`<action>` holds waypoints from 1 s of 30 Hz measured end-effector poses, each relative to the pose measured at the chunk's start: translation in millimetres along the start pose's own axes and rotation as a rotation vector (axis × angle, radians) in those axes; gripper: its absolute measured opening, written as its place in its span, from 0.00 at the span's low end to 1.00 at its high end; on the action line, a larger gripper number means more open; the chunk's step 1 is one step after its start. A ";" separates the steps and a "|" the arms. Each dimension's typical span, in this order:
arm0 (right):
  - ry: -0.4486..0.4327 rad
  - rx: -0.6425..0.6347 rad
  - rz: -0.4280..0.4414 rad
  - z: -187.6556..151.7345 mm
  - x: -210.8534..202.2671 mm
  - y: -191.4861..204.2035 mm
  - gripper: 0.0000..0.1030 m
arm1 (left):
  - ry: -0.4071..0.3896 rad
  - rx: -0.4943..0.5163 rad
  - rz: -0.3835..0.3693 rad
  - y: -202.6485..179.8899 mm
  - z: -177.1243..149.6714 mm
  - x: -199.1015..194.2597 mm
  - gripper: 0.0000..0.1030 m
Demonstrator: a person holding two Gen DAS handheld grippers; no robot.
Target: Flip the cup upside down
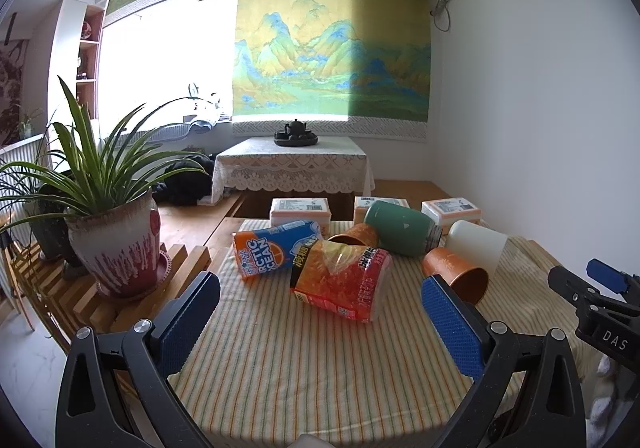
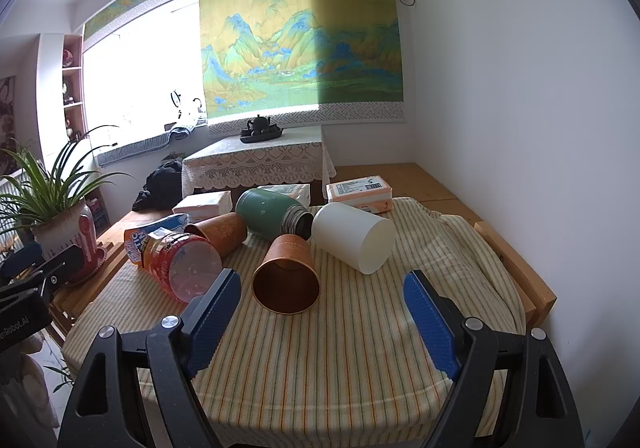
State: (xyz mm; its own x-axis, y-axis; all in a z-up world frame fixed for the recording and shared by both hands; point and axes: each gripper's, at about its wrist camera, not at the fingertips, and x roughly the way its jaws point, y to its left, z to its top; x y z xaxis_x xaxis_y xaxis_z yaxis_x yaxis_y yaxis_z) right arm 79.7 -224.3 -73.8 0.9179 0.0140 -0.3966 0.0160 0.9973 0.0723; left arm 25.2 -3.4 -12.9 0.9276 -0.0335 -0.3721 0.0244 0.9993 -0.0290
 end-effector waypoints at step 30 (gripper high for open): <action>0.197 -0.099 0.129 47.7 91.1 -60.0 0.78 | 0.062 0.038 0.002 -15.2 -1.1 36.3 0.99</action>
State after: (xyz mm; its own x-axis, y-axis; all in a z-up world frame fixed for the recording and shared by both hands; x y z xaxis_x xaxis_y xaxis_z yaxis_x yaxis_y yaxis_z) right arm 181.3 -286.4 -70.6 0.8145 0.1461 -0.5614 -0.1441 0.9884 0.0481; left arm 58.2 -19.8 -27.0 0.9027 -0.0314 -0.4291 0.0377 0.9993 0.0061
